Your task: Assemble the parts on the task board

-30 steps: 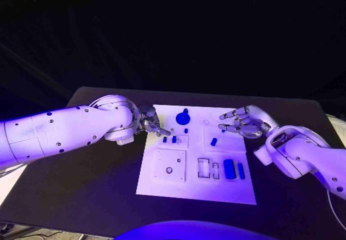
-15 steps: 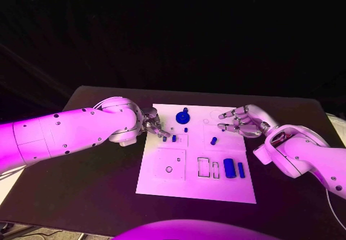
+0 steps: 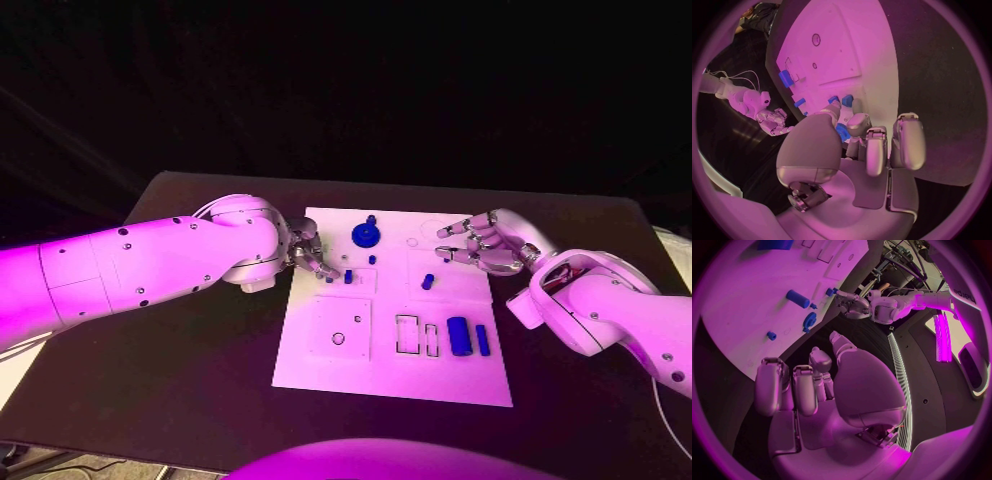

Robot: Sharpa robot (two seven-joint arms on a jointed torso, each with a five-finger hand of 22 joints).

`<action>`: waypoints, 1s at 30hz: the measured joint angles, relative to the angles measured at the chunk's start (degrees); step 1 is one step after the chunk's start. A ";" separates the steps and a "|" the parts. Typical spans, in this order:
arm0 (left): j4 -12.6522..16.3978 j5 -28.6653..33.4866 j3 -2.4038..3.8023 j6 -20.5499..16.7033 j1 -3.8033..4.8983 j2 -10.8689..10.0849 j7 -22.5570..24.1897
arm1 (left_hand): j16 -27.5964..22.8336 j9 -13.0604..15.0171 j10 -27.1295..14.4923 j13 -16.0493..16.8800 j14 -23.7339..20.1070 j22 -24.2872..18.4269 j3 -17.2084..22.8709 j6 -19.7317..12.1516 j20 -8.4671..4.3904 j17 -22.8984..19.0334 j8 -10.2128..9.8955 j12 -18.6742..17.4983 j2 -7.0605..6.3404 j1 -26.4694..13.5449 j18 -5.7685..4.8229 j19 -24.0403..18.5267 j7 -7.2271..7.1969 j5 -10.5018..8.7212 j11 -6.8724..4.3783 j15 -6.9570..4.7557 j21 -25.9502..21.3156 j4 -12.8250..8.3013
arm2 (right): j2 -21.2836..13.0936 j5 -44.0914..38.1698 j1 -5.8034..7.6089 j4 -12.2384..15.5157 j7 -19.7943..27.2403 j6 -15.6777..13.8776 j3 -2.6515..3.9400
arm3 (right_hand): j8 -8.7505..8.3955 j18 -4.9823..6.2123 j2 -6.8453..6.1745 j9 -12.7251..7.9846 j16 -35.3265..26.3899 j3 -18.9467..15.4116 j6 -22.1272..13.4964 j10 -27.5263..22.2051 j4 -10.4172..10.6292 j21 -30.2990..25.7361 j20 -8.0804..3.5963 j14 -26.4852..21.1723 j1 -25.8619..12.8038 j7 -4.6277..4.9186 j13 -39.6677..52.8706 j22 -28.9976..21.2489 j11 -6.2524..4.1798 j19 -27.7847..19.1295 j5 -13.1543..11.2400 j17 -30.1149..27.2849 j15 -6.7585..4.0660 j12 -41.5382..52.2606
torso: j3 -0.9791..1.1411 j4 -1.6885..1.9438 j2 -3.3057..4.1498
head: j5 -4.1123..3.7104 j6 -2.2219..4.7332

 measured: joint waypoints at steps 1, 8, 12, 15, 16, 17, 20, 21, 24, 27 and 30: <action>-0.12 -0.02 0.00 0.08 -0.01 0.11 -0.03 | 0.00 0.07 0.00 0.00 0.00 0.00 0.13 0.00 0.00 0.00 0.23 0.00 0.04 0.04 0.00 0.00 0.00 0.00 0.00 0.00 0.00 -0.10 | 0.00 0.00 0.00 0.00 0.00 0.00 0.00 | 0.00 0.00 0.00 0.00 0.00 0.00 0.00 0.00 0.00 0.00 0.00 0.00 0.00 0.00 0.00 0.00 0.00 0.00 0.00 0.00 0.00 0.00 | 0.00 0.00 0.00 | 0.01 0.00; -0.68 -0.09 0.01 0.58 -0.13 0.75 -0.17 | 0.00 0.49 0.00 0.00 -0.20 0.00 1.24 -0.21 0.00 0.00 0.67 0.00 -0.18 0.72 0.00 0.00 -0.22 0.00 0.00 -0.20 0.00 -0.12 | 0.01 0.00 -0.01 0.02 0.01 0.00 0.00 | 0.00 0.00 0.23 0.00 0.00 0.00 0.00 0.00 0.00 0.00 0.00 0.00 0.23 0.00 0.00 0.00 0.00 0.00 -0.01 0.00 0.00 0.00 | 0.00 -0.03 0.03 | -0.02 -0.05; -0.81 -0.11 0.01 0.69 -0.17 0.96 -0.22 | 0.00 0.69 0.00 0.00 -0.20 0.00 1.84 -0.21 0.00 -0.01 1.02 0.00 -0.24 1.27 0.00 0.00 -0.21 0.00 0.00 -0.20 0.00 -0.26 | 0.01 0.00 -0.01 0.02 0.02 0.00 0.00 | 0.00 0.00 0.23 0.00 0.00 0.00 0.00 0.00 0.00 0.00 0.00 0.00 0.23 0.00 0.00 0.00 0.00 0.00 -0.01 0.00 0.00 0.00 | 0.01 -0.03 0.03 | -0.05 -0.09; -0.85 -0.11 0.01 0.70 -0.19 1.09 -0.25 | 0.00 0.79 0.00 0.00 -0.20 0.00 2.10 -0.42 0.00 -0.01 1.31 0.00 -0.11 1.40 0.00 0.00 -0.42 0.00 0.00 -0.20 0.00 -0.35 | 0.01 0.00 -0.01 0.02 0.02 0.00 0.00 | 0.00 0.00 0.23 0.00 0.00 0.00 0.00 0.00 0.00 0.00 0.00 0.00 0.23 0.00 0.00 0.00 0.00 0.00 -0.01 0.00 0.00 0.00 | 0.01 -0.02 0.03 | -0.05 -0.13; -0.88 -0.12 0.01 0.71 -0.19 1.14 -0.25 | 0.00 0.87 0.11 0.00 -0.20 0.00 2.24 -0.42 0.00 -0.01 1.31 0.00 -0.11 1.40 0.00 0.00 -0.42 0.00 -0.11 -0.20 0.00 -0.20 | 0.01 0.00 -0.01 0.02 0.02 0.00 0.00 | 0.00 0.00 0.23 0.00 0.00 0.00 0.00 0.00 0.00 0.00 0.00 0.00 0.23 0.00 0.00 0.00 0.00 0.00 -0.01 0.00 0.00 0.00 | 0.01 -0.02 0.03 | -0.05 -0.14; -0.90 -0.12 0.01 0.72 -0.20 1.17 -0.26 | 0.00 0.88 0.20 0.00 -0.20 0.00 2.34 -0.42 0.00 -0.01 1.31 0.00 -0.11 1.40 0.00 0.00 -0.42 0.00 -0.20 -0.20 0.00 -0.29 | 0.02 0.00 -0.02 0.02 0.02 0.00 0.00 | 0.00 0.00 0.23 0.00 0.00 0.00 0.00 0.00 0.00 0.00 0.00 0.00 0.23 0.00 0.00 0.00 0.00 0.00 0.21 0.00 0.00 0.00 | 0.01 -0.01 0.03 | -0.06 -0.16; -0.97 -0.12 0.01 0.76 -0.20 1.27 -0.28 | 0.00 1.02 0.20 0.01 -0.20 0.00 2.64 -0.42 0.00 -0.01 1.65 0.00 -0.10 1.86 0.00 0.00 -0.42 0.00 -0.20 -0.20 0.00 -0.28 | 0.02 0.00 -0.03 0.02 0.03 0.00 0.00 | 0.00 0.00 0.23 0.00 0.00 0.00 0.00 0.00 0.00 0.00 0.00 0.00 0.23 0.00 0.00 0.00 0.00 0.00 0.32 0.00 0.00 0.00 | 0.01 0.00 0.02 | -0.08 -0.18; -0.99 -0.13 0.01 0.77 -0.20 1.29 -0.28 | 0.00 1.04 0.14 0.00 -0.20 0.00 2.79 -0.42 0.00 -0.01 1.68 0.00 -0.10 1.86 0.01 0.00 -0.42 0.00 -0.26 -0.20 0.00 -0.42 | 0.02 0.00 -0.03 0.02 0.03 0.00 0.00 | 0.00 0.00 0.23 0.00 0.00 0.00 0.00 0.00 0.00 0.00 0.00 0.00 0.23 0.00 0.00 0.00 0.00 0.00 0.32 0.00 0.00 0.00 | 0.02 0.00 0.02 | -0.09 -0.19; -1.05 -0.13 0.01 0.83 -0.21 1.33 -0.30 | 0.00 1.20 0.00 0.01 -0.20 0.00 3.32 -0.53 0.00 -0.01 1.73 0.00 0.12 2.09 0.00 0.00 -0.53 0.00 -0.41 -0.20 0.00 -0.56 | 0.02 0.00 -0.03 0.02 0.03 0.00 0.00 | 0.00 0.00 0.23 0.00 0.00 0.00 0.00 0.00 0.00 0.00 0.00 0.00 0.23 0.00 0.00 0.00 0.00 0.00 0.32 0.00 0.00 0.00 | 0.02 0.02 0.01 | -0.09 -0.20; -1.20 -0.13 0.01 0.86 -0.21 1.37 -0.32 | 0.00 1.36 -0.01 -0.07 -0.05 0.00 4.22 -0.62 -0.20 -0.01 1.99 0.00 0.51 2.93 0.00 -0.21 -0.62 0.00 -0.41 -0.35 0.00 -0.89 | 0.01 0.00 -0.03 0.02 0.03 0.01 0.00 | 0.00 0.00 0.23 0.00 0.00 0.00 0.00 0.00 0.00 0.01 0.00 0.00 0.23 0.00 0.00 0.00 0.00 0.00 0.32 0.04 0.00 0.00 | 0.02 0.01 0.01 | -0.09 -0.21; -1.31 -0.13 0.02 0.90 -0.21 1.44 -0.32 | 0.00 1.46 0.00 -0.07 -0.18 0.00 5.23 -0.82 -0.41 -0.01 2.27 0.00 1.21 3.62 0.00 0.01 -0.82 0.00 -0.41 -0.62 0.00 -1.10 | 0.01 0.00 -0.03 0.02 0.03 0.01 0.00 | 0.00 0.00 0.23 0.00 0.00 0.00 0.00 0.00 0.00 0.01 0.00 0.00 0.23 0.00 0.00 0.00 0.00 0.00 0.32 0.04 0.00 0.00 | 0.02 0.01 -0.01 | -0.09 -0.21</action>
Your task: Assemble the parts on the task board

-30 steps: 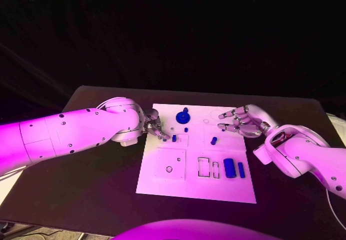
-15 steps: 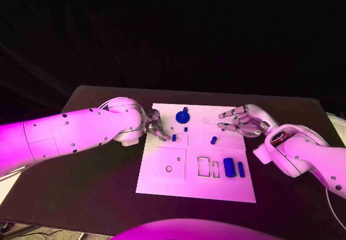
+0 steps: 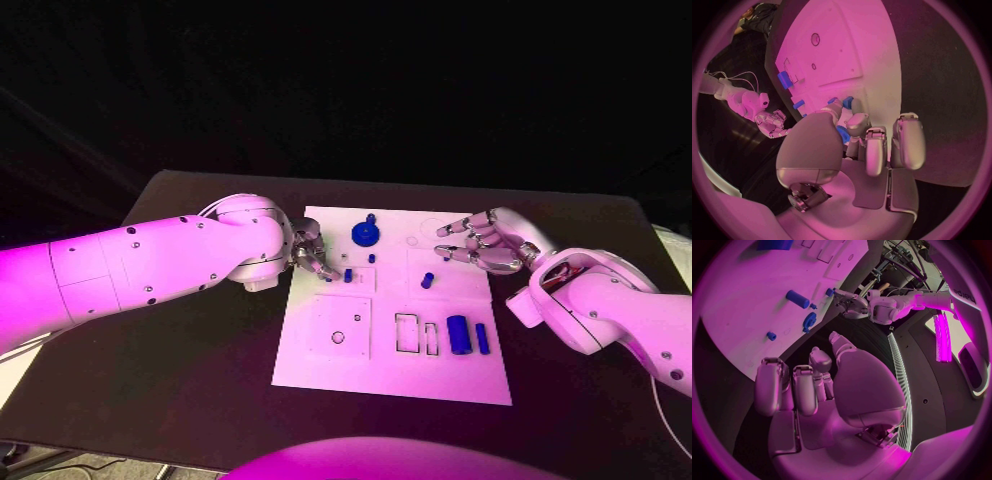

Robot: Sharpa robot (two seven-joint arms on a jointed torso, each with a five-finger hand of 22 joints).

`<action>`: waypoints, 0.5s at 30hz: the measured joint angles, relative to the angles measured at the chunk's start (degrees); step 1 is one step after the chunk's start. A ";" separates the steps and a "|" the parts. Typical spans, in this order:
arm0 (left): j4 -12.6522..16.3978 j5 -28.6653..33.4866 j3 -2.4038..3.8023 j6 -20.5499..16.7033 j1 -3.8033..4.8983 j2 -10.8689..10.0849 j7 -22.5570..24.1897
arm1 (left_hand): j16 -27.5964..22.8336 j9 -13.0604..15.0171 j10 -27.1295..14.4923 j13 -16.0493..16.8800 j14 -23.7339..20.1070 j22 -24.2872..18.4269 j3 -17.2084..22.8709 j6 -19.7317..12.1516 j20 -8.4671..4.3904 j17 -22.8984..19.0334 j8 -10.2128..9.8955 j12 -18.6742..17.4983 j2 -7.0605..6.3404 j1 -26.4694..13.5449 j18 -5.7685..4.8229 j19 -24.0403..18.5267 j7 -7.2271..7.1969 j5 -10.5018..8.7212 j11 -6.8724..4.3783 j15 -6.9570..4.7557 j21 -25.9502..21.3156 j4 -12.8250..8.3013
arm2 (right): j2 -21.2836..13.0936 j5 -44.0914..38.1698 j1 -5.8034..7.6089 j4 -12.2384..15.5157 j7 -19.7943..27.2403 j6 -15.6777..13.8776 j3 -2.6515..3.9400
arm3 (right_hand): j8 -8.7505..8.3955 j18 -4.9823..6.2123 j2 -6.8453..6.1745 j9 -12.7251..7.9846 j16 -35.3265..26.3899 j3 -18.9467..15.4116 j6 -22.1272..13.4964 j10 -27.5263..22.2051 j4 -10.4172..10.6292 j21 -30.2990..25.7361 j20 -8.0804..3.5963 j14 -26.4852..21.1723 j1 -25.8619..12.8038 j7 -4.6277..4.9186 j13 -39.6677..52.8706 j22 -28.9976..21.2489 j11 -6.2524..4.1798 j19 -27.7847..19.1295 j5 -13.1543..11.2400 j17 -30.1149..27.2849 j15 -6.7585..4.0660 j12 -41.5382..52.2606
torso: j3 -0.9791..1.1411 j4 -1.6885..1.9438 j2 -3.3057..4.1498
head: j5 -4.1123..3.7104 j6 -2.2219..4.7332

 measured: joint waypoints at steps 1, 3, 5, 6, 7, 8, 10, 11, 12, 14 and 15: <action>-0.02 0.00 0.01 0.02 0.00 0.03 0.00 | 0.00 0.06 0.00 0.00 0.00 0.00 0.37 0.00 0.00 0.00 0.08 0.00 0.21 0.21 0.00 0.00 0.00 0.00 0.00 0.00 0.00 -0.05 | 0.00 0.00 0.00 0.00 0.00 0.00 0.00 | 0.00 0.00 0.00 0.00 0.00 0.00 0.00 0.00 0.00 0.00 0.00 0.00 0.00 0.00 0.00 0.00 0.00 0.00 0.00 0.00 0.00 0.00 | 0.00 0.00 0.00 | 0.00 0.00; -0.08 0.02 0.02 0.10 0.00 0.13 0.00 | 0.00 0.14 0.20 0.00 0.00 0.00 1.02 -0.32 0.00 0.00 0.09 0.00 0.61 0.61 -0.01 0.00 -0.08 -0.01 -0.20 0.00 0.00 -0.26 | 0.00 0.00 0.00 0.00 0.00 0.00 0.00 | 0.00 0.00 0.00 0.00 0.00 0.00 0.00 0.00 0.00 0.00 0.00 0.00 0.00 0.00 0.00 0.00 0.00 0.00 0.00 0.00 0.00 0.00 | -0.01 -0.01 0.00 | -0.02 0.00; -0.12 0.05 0.04 0.19 0.02 0.20 0.02 | 0.00 0.22 0.20 0.00 0.00 0.00 1.71 -0.42 0.00 0.00 0.09 0.00 1.12 1.12 0.00 0.00 0.00 -0.07 -0.20 0.00 0.00 -0.81 | 0.01 0.00 0.00 0.00 0.00 0.00 0.00 | 0.00 0.00 0.00 0.00 0.00 0.00 0.00 0.00 0.00 0.00 0.00 0.00 0.00 0.00 0.00 0.00 0.00 0.00 0.00 0.00 0.00 0.00 | -0.01 -0.02 0.00 | -0.10 0.01; -0.14 0.06 0.05 0.25 0.04 0.22 0.03 | 0.00 0.29 0.21 0.00 0.00 0.00 2.12 -0.53 0.00 0.00 0.32 0.00 1.30 1.30 0.00 0.00 -0.10 -0.18 -0.20 0.00 0.00 -1.03 | 0.02 0.00 0.00 0.00 0.00 0.00 0.00 | 0.00 0.00 0.00 0.00 0.00 0.00 0.00 0.00 0.00 0.00 0.00 0.00 0.00 0.00 0.00 0.00 0.00 0.00 0.00 0.00 0.00 0.00 | -0.01 -0.04 0.00 | -0.13 0.01; -0.17 0.08 0.06 0.35 0.06 0.26 0.05 | 0.00 0.37 0.20 0.00 0.00 0.00 2.58 -0.64 0.00 0.00 0.38 0.00 1.50 1.50 0.00 0.00 -0.19 -0.19 -0.20 0.00 0.00 -1.34 | 0.02 0.00 0.00 0.00 -0.01 0.00 0.00 | 0.00 0.00 0.00 0.00 0.00 0.00 0.00 0.00 0.00 0.00 0.00 0.00 0.00 0.00 0.00 0.00 0.00 0.00 0.00 0.00 0.00 0.00 | 0.00 -0.04 -0.01 | -0.14 0.01; -0.20 0.09 0.07 0.43 0.06 0.30 0.06 | 0.00 0.43 0.21 0.00 0.00 0.00 2.95 -0.79 0.00 0.00 0.38 0.00 1.65 1.66 0.00 0.00 -0.15 -0.22 -0.20 0.00 0.00 -1.71 | 0.03 0.00 0.00 0.00 -0.01 0.00 0.00 | 0.00 0.00 0.00 0.00 0.00 0.00 0.00 0.00 0.00 0.00 0.00 0.00 0.00 0.00 0.00 0.00 0.00 0.00 0.00 0.00 0.00 0.00 | 0.00 -0.04 -0.01 | -0.14 0.01; -0.25 0.12 0.09 0.56 0.09 0.35 0.07 | 0.00 0.51 0.09 0.00 0.00 0.00 3.64 -0.85 0.00 0.00 0.61 0.00 1.93 1.94 0.00 0.00 -0.18 -0.23 -0.32 0.00 0.00 -2.20 | 0.03 0.00 -0.01 0.00 -0.02 0.00 0.00 | 0.00 0.00 0.00 0.00 0.00 0.00 0.00 0.00 0.00 0.01 0.00 0.00 0.00 0.00 0.00 0.00 0.00 0.00 0.00 0.00 0.00 0.00 | 0.00 -0.04 -0.01 | -0.15 0.01; -0.28 0.16 0.11 0.63 0.10 0.38 0.08 | 0.00 0.58 0.00 0.00 0.00 0.00 4.18 -0.94 0.01 0.00 0.74 0.00 2.01 2.02 0.00 0.00 -0.09 -0.26 -0.41 0.00 0.00 -2.43 | 0.03 0.00 -0.01 0.00 -0.02 0.00 0.00 | 0.00 0.00 0.00 0.00 0.00 0.00 0.00 0.00 0.00 0.01 0.00 0.00 0.00 0.00 0.00 0.00 0.00 0.00 0.00 -0.01 0.00 0.00 | 0.00 -0.04 -0.01 | -0.17 0.01; -0.31 0.22 0.12 0.69 0.11 0.40 0.09 | 0.00 0.65 0.00 0.00 0.00 0.00 4.81 -1.05 0.01 0.00 0.75 0.00 1.86 2.46 0.00 0.00 0.00 -0.33 -0.41 0.00 0.00 -2.64 | 0.03 0.00 -0.01 0.00 -0.03 0.00 0.00 | 0.00 0.00 0.00 0.00 0.00 0.00 0.00 0.00 0.00 0.02 0.00 0.00 0.00 0.00 0.00 0.00 0.00 0.00 0.00 -0.01 0.00 0.00 | 0.00 -0.04 -0.01 | -0.18 0.01; -0.36 0.42 0.14 0.81 0.12 0.45 0.11 | 0.00 0.76 0.00 -0.05 0.00 0.00 5.97 -1.34 0.01 -0.01 0.86 0.00 1.90 2.51 0.00 0.00 -0.10 -0.14 -0.41 0.00 0.00 -3.29 | 0.03 0.00 -0.01 0.00 -0.03 0.00 0.00 | 0.00 0.00 0.00 0.00 0.00 0.00 0.00 0.00 0.00 0.02 0.00 0.00 0.00 0.00 0.00 0.00 0.00 0.00 0.00 -0.01 0.00 0.00 | 0.01 -0.04 -0.01 | -0.23 0.01; -0.38 0.51 0.14 0.84 0.13 0.46 0.11 | 0.00 0.86 0.00 -0.14 0.00 0.00 6.46 -1.56 0.01 0.00 1.09 0.00 1.84 2.62 0.00 0.00 -0.08 0.13 -0.41 0.00 0.00 -3.30 | 0.03 0.00 -0.01 0.00 -0.04 0.00 0.00 | 0.00 0.00 0.00 0.00 0.00 0.00 0.00 0.00 0.00 0.02 0.00 0.00 0.00 0.00 0.00 0.00 0.00 0.00 0.00 -0.01 0.00 0.00 | 0.01 -0.04 -0.01 | -0.23 0.02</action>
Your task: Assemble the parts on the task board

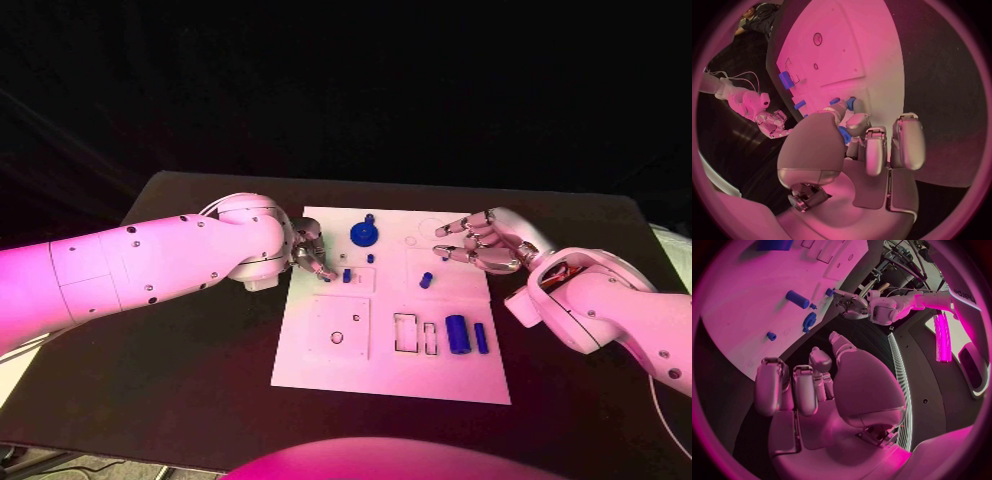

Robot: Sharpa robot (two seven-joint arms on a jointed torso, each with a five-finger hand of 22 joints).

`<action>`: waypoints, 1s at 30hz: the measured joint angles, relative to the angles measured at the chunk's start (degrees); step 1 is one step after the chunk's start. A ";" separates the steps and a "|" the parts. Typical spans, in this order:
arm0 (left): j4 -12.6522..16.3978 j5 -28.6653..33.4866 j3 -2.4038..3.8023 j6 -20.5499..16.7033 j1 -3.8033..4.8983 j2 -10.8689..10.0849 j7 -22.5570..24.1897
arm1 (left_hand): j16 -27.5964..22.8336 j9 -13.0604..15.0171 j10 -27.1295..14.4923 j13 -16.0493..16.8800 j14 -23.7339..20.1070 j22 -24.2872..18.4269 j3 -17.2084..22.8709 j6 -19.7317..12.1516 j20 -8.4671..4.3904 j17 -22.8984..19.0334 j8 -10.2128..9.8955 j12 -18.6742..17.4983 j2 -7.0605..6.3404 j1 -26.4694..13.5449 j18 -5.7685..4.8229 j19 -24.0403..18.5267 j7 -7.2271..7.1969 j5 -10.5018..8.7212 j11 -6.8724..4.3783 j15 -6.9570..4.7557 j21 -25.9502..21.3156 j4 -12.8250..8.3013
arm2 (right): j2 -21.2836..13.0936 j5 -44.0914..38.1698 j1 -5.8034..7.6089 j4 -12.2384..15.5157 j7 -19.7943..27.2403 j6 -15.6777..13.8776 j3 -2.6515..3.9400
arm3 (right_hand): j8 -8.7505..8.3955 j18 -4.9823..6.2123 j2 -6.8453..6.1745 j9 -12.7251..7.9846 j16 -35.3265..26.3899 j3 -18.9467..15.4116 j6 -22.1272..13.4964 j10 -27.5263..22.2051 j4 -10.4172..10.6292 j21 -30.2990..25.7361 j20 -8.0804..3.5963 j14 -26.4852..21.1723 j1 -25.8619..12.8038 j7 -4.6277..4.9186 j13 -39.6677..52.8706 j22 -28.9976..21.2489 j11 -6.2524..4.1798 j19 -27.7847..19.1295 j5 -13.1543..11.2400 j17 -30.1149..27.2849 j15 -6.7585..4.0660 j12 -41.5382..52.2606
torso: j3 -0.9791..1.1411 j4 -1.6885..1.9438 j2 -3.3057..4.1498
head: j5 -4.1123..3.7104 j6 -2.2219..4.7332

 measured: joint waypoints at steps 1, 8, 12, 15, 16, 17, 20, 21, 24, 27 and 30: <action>-0.02 0.11 0.00 0.02 0.00 0.01 0.00 | 0.00 0.06 0.00 -0.08 0.00 0.00 0.36 -0.28 0.00 0.00 0.18 0.00 -0.31 0.31 -0.01 0.00 0.06 0.51 0.00 0.00 0.00 0.12 | 0.00 0.00 0.00 0.01 0.00 0.00 0.00 | 0.00 0.00 0.00 0.00 0.00 0.00 0.00 0.00 0.00 0.00 0.00 0.00 0.00 0.00 0.00 0.00 0.00 0.00 0.00 0.00 0.00 0.00 | 0.00 0.00 0.00 | 0.00 0.02; -0.08 1.47 -0.05 0.01 -0.03 0.01 -0.08 | 0.00 0.86 -0.01 -0.58 0.00 0.00 2.72 -1.03 0.00 0.00 1.36 -0.26 -1.41 0.67 0.00 0.00 0.40 5.42 0.02 0.00 0.00 2.43 | -0.03 0.00 -0.01 0.02 -0.02 0.01 0.00 | 0.00 0.01 0.00 0.00 0.00 0.00 0.00 0.00 0.00 0.00 0.00 0.00 0.00 0.00 0.00 0.00 0.00 0.00 0.22 0.00 0.00 0.00 | 0.03 0.02 -0.02 | -0.03 0.05; -0.03 2.18 -0.08 -0.11 -0.06 -0.09 -0.27 | 0.00 1.30 -0.03 -0.83 0.00 0.00 6.00 -1.42 0.00 0.00 2.10 -0.27 -3.27 -1.19 0.00 0.00 0.42 5.69 0.04 0.00 -0.25 0.78 | -0.03 0.00 -0.01 0.02 -0.02 0.03 0.00 | 0.00 0.00 0.00 0.00 0.00 0.00 0.00 0.00 0.00 0.00 0.00 0.00 0.00 0.00 0.00 0.00 0.00 0.00 0.22 -0.01 0.00 0.00 | 0.03 0.03 -0.02 | 0.03 0.06; 0.07 2.62 -0.08 -0.23 -0.04 -0.20 -0.45 | 0.00 1.38 -0.10 -0.89 0.00 0.00 6.65 -1.52 0.00 0.00 2.41 -0.26 -3.55 -1.84 0.00 0.00 0.49 5.70 0.11 0.00 -0.25 0.47 | -0.02 0.00 -0.01 -0.01 -0.03 0.06 0.00 | 0.00 0.00 0.00 0.00 0.00 0.00 0.00 0.00 0.00 0.00 0.00 0.00 0.00 0.00 0.00 0.00 0.00 0.00 0.22 -0.01 0.00 0.00 | 0.03 0.03 -0.02 | 0.04 0.06; 0.12 2.73 -0.08 -0.27 -0.01 -0.25 -0.48 | 0.00 1.39 -0.09 -0.92 0.00 0.00 7.30 -1.52 0.00 0.00 2.53 -0.26 -3.63 -2.06 0.00 0.00 0.49 5.70 0.10 0.00 -0.25 -0.06 | -0.02 0.00 -0.01 -0.02 -0.03 0.07 0.00 | 0.00 0.00 0.00 0.00 0.00 -0.01 0.00 0.00 0.01 0.00 0.00 0.00 0.00 0.00 0.00 0.00 0.00 0.00 0.22 -0.01 0.00 0.00 | 0.03 0.03 -0.02 | 0.07 0.06; 0.20 2.87 -0.08 -0.29 0.06 -0.32 -0.55 | 0.00 1.39 -0.06 -0.92 0.00 0.00 7.42 -1.53 0.00 0.00 2.61 -0.26 -3.62 -2.30 0.00 0.00 0.49 5.70 0.07 0.00 -0.25 -0.17 | -0.01 0.00 -0.01 -0.03 -0.04 0.08 0.00 | 0.00 0.00 0.00 0.00 0.00 -0.09 0.00 0.00 0.09 0.00 0.00 0.00 0.00 0.00 0.00 0.00 0.00 0.00 0.22 -0.01 0.00 0.00 | 0.03 0.03 -0.02 | 0.09 0.06; 0.26 3.16 -0.08 -0.30 0.28 -0.46 -0.68 | 0.00 1.39 0.09 -0.99 0.00 0.00 8.59 -1.64 0.00 0.00 2.60 -0.26 -3.79 -2.46 0.00 0.00 0.59 5.70 -0.07 0.00 -0.25 -1.34 | 0.00 0.00 -0.01 -0.05 -0.06 0.12 0.00 | 0.00 0.00 0.00 0.00 0.00 -0.17 0.00 0.00 0.16 0.00 0.00 0.00 0.00 0.00 0.00 0.00 0.00 0.00 0.23 -0.01 0.00 0.00 | 0.05 0.03 -0.02 | 0.14 0.07; 0.26 3.27 -0.07 -0.29 0.43 -0.48 -0.73 | 0.00 1.39 0.09 -1.00 0.00 0.00 8.64 -1.64 0.01 0.00 2.60 -0.26 -3.86 -2.54 0.00 0.00 0.59 5.70 -0.08 0.00 -0.25 -1.38 | 0.01 0.00 -0.01 -0.06 -0.06 0.14 0.00 | 0.00 0.00 0.00 0.00 0.00 -0.16 0.00 0.00 0.16 0.00 0.00 0.00 0.00 0.00 0.00 0.00 0.00 0.00 0.46 -0.01 0.00 0.00 | 0.05 0.03 -0.02 | 0.14 0.10; 0.20 3.66 0.00 -0.21 0.86 -0.45 -0.76 | 0.00 1.37 0.10 -1.07 0.00 0.00 9.15 -1.85 0.01 0.00 2.56 -0.26 -4.01 -2.69 0.00 0.00 0.58 5.70 -0.09 0.00 -0.68 -1.88 | 0.01 0.00 -0.02 -0.06 -0.07 0.19 0.00 | 0.00 0.00 0.00 0.00 0.00 -0.16 0.00 0.00 0.16 0.00 0.00 0.00 0.00 0.00 0.00 0.00 0.00 0.00 0.54 -0.01 0.00 0.00 | 0.04 0.03 -0.02 | 0.15 0.16; -0.38 4.35 0.04 0.00 1.41 -0.28 -0.75 | 0.00 1.38 0.10 -1.20 0.00 0.00 9.58 -1.86 0.01 -0.01 2.84 -0.53 -4.09 -2.77 0.00 0.00 0.58 5.69 -0.09 0.00 -0.72 -2.01 | 0.01 0.00 -0.02 -0.06 -0.07 0.23 0.00 | 0.00 0.00 0.00 0.00 0.00 -0.16 0.00 0.00 0.16 0.00 0.00 0.00 0.00 0.00 0.00 0.00 0.00 0.00 0.54 -0.01 0.00 0.00 | 0.04 0.04 -0.01 | 0.12 0.23; -1.36 5.13 0.08 0.47 1.97 -0.17 -0.75 | 0.00 1.66 0.11 -1.38 0.00 0.00 9.59 -1.95 0.01 -0.01 3.04 -0.58 -4.23 -2.91 -0.01 0.00 0.68 5.69 -0.09 0.00 -1.03 -2.02 | 0.01 0.00 -0.02 -0.06 -0.08 0.27 0.00 | 0.00 0.00 0.00 0.00 0.00 -0.16 0.00 0.00 0.16 0.00 0.00 0.00 0.00 0.00 0.00 0.00 0.00 0.00 0.67 -0.02 0.00 0.00 | 0.03 0.04 0.02 | 0.07 0.27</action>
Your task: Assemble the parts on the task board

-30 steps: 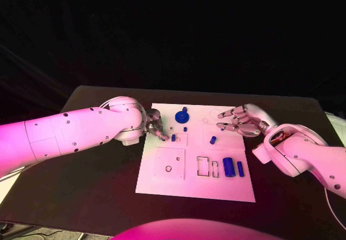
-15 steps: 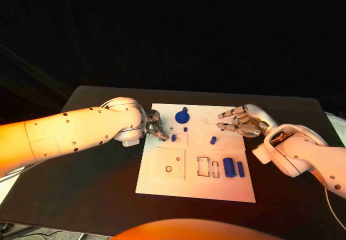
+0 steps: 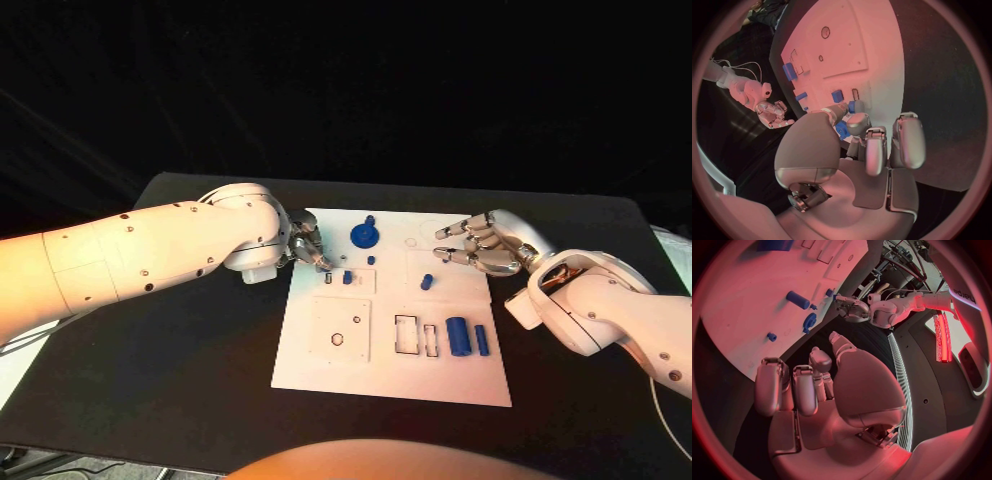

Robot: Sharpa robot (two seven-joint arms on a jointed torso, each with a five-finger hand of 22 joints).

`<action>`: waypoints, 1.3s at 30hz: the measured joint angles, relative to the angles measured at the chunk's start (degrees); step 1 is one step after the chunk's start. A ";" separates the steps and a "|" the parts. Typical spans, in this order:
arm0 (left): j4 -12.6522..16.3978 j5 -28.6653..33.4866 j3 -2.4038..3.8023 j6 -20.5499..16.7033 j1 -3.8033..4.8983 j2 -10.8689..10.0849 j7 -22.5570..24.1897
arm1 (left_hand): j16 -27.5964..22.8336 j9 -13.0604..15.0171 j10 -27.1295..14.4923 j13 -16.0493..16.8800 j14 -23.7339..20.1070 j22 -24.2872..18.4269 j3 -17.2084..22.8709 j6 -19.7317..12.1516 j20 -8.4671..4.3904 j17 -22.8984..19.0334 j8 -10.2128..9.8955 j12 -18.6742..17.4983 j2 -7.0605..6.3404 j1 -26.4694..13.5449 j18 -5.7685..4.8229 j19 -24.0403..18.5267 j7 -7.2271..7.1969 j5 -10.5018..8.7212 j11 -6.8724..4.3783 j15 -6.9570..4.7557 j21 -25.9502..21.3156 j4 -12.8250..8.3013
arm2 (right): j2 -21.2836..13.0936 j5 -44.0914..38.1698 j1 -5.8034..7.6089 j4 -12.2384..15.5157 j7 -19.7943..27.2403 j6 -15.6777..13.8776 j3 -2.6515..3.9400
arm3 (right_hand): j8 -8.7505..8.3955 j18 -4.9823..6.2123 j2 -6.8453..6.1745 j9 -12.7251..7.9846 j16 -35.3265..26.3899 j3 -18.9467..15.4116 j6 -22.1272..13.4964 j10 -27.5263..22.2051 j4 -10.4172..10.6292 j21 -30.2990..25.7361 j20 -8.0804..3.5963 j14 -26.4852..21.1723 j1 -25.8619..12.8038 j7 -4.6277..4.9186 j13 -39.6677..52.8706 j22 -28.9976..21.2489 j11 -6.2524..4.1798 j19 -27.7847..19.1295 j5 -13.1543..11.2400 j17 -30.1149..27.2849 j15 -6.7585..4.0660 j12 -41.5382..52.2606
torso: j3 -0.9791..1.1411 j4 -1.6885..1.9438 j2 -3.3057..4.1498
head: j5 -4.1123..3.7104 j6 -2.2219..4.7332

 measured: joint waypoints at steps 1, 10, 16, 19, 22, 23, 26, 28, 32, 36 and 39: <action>-0.29 0.25 0.01 0.18 0.14 0.04 0.00 | 0.00 0.03 0.00 -0.06 0.00 0.00 0.00 0.00 0.00 0.01 0.01 -0.16 0.00 0.00 0.01 0.00 0.00 0.00 0.00 0.00 0.00 -0.01 | 0.00 0.00 0.00 0.00 0.00 0.01 0.00 | 0.00 0.00 0.00 0.00 0.00 0.00 0.00 0.00 0.00 0.00 0.00 0.00 0.00 0.00 0.00 0.00 0.00 0.00 0.14 0.00 0.00 0.00 | 0.00 -0.01 0.01 | -0.02 0.01; -3.25 4.20 0.06 4.14 1.19 1.25 -0.08 | 0.00 0.05 0.00 -0.82 0.00 0.00 0.64 0.00 0.00 0.04 0.01 -0.83 -0.45 -0.46 0.01 0.00 0.02 -0.01 0.00 0.00 -1.27 -0.64 | 0.00 0.00 0.00 -0.02 0.00 0.12 0.00 | 0.00 0.00 0.00 0.00 0.00 0.00 0.00 0.00 0.00 0.00 0.00 0.00 0.00 0.00 0.00 0.00 0.00 0.00 0.21 -0.01 0.00 0.00 | -0.05 -0.01 0.05 | -0.20 0.04; -7.17 9.44 0.07 10.69 2.19 3.14 -0.36 | 0.00 -0.09 -0.31 -1.34 0.00 0.00 0.98 -0.10 0.00 0.04 0.01 -1.32 -0.28 -0.75 0.00 0.00 0.12 -0.02 0.31 0.00 -1.79 -0.99 | 0.02 0.01 0.00 -0.03 -0.02 0.17 -0.01 | 0.00 0.00 0.00 0.00 0.00 0.00 0.00 0.00 0.00 0.00 0.00 0.00 0.00 0.00 0.00 0.00 0.00 0.00 0.21 -0.01 0.00 0.00 | -0.07 0.01 0.06 | -0.31 -0.11; -9.41 12.02 0.01 14.41 2.70 4.48 -0.57 | 0.00 -0.20 -0.31 -1.41 0.00 0.00 1.12 -0.10 0.00 0.04 0.00 -1.43 -0.27 -0.74 0.00 0.00 0.13 -0.04 0.31 0.00 -1.79 -1.13 | 0.07 0.01 0.00 -0.03 -0.03 0.18 -0.01 | 0.00 0.00 0.00 0.00 0.00 0.00 0.00 0.00 0.00 0.00 0.00 0.00 0.00 0.00 0.00 0.00 0.00 0.00 0.21 -0.01 0.00 0.00 | -0.07 0.03 0.04 | -0.32 -0.20; -10.99 13.41 -0.08 17.14 3.10 5.69 -0.75 | 0.00 -0.25 -0.31 -1.50 0.00 0.00 1.13 -0.10 0.00 0.04 0.00 -1.43 -0.25 -0.72 0.00 0.00 0.14 -0.05 0.31 0.00 -2.01 -1.14 | 0.12 0.01 0.00 -0.04 -0.04 0.18 -0.01 | 0.00 0.00 0.00 0.00 0.00 0.00 0.00 0.00 0.00 0.00 0.00 0.00 0.00 0.00 0.00 0.00 0.00 0.00 0.44 -0.01 0.00 0.00 | -0.05 0.03 0.01 | -0.28 -0.26; -11.54 13.68 -0.14 18.13 3.25 6.23 -0.82 | 0.00 -0.25 -0.31 -1.50 0.00 0.00 1.13 -0.20 0.00 0.04 -0.01 -1.43 -0.18 -0.65 0.00 0.00 0.23 -0.06 0.31 0.00 -2.12 -1.14 | 0.15 0.01 0.00 -0.04 -0.04 0.19 -0.01 | 0.00 0.00 0.00 0.00 0.00 0.00 0.00 0.00 0.00 0.00 0.00 0.00 0.00 0.00 0.00 0.00 0.00 0.00 0.44 -0.01 0.00 0.00 | -0.05 0.03 0.00 | -0.26 -0.26; -12.33 13.73 -0.28 19.70 3.49 7.18 -0.94 | 0.00 -0.25 -0.31 -1.50 0.00 0.00 1.13 -0.20 0.00 0.03 -0.10 -1.43 0.19 -0.72 0.00 0.00 0.24 -0.20 0.31 0.00 -2.12 -1.15 | 0.21 0.01 0.00 -0.06 -0.04 0.19 -0.01 | 0.00 0.00 0.00 0.00 0.00 0.00 0.00 0.00 0.00 0.00 0.00 0.00 0.00 0.00 0.00 0.00 0.00 0.00 0.44 -0.01 0.00 0.00 | -0.05 -0.01 0.00 | -0.23 -0.26; -12.69 13.45 -0.38 20.48 3.58 7.73 -0.99 | 0.00 -0.25 -0.31 -1.50 0.00 0.00 1.12 -0.21 0.00 0.03 -0.12 -1.43 0.26 -0.65 0.01 0.00 0.25 -0.23 0.31 0.00 -2.12 -1.15 | 0.22 0.01 0.00 -0.07 -0.04 0.19 -0.01 | 0.00 0.00 0.00 0.00 0.00 0.00 0.00 0.00 0.00 0.00 0.00 0.00 0.00 0.00 0.00 0.00 0.00 0.00 0.44 -0.01 0.00 0.00 | -0.05 -0.01 0.00 | -0.20 -0.26; -13.70 11.04 -0.59 21.65 3.67 9.16 -1.07 | 0.00 -0.25 -0.32 -1.46 0.00 0.00 1.12 -0.30 0.00 0.03 -0.22 -1.43 0.27 -0.64 0.00 0.00 0.34 -0.33 0.32 0.00 -2.12 -1.15 | 0.24 0.01 0.00 -0.07 -0.04 0.19 -0.01 | 0.00 0.00 0.00 0.00 0.00 0.01 0.00 0.00 -0.01 0.00 0.00 0.00 0.00 0.00 0.00 0.00 0.00 0.00 0.44 -0.01 0.00 0.00 | -0.05 0.01 -0.01 | -0.16 -0.30; -14.89 7.78 -0.81 22.48 3.72 10.64 -1.12 | 0.00 -0.24 -0.32 -1.38 0.00 0.00 1.10 -0.30 0.00 0.03 -0.24 -1.43 0.33 -0.57 0.00 0.00 0.35 -0.40 0.32 0.00 -2.12 -1.17 | 0.27 0.01 0.00 -0.07 -0.04 0.19 -0.01 | 0.00 0.00 0.00 0.00 0.00 0.01 0.00 0.00 -0.01 0.00 0.00 0.00 0.00 0.00 0.00 0.00 0.00 0.00 0.44 -0.01 0.00 0.00 | -0.05 0.07 -0.02 | -0.10 -0.34; -15.41 5.78 -0.86 23.06 3.80 11.26 -1.13 | 0.00 -0.23 -0.32 -1.34 0.00 0.00 0.96 -0.32 0.00 0.03 -0.44 -1.43 0.33 -0.58 0.00 0.00 0.37 -0.45 0.32 0.00 -2.12 -1.32 | 0.31 0.01 0.00 -0.05 -0.04 0.19 -0.01 | 0.00 0.00 0.00 0.00 0.00 0.01 0.00 0.00 -0.01 0.00 0.00 0.00 0.00 0.00 0.00 0.00 0.00 0.00 0.44 -0.02 0.00 0.00 | -0.05 0.03 0.00 | -0.05 -0.34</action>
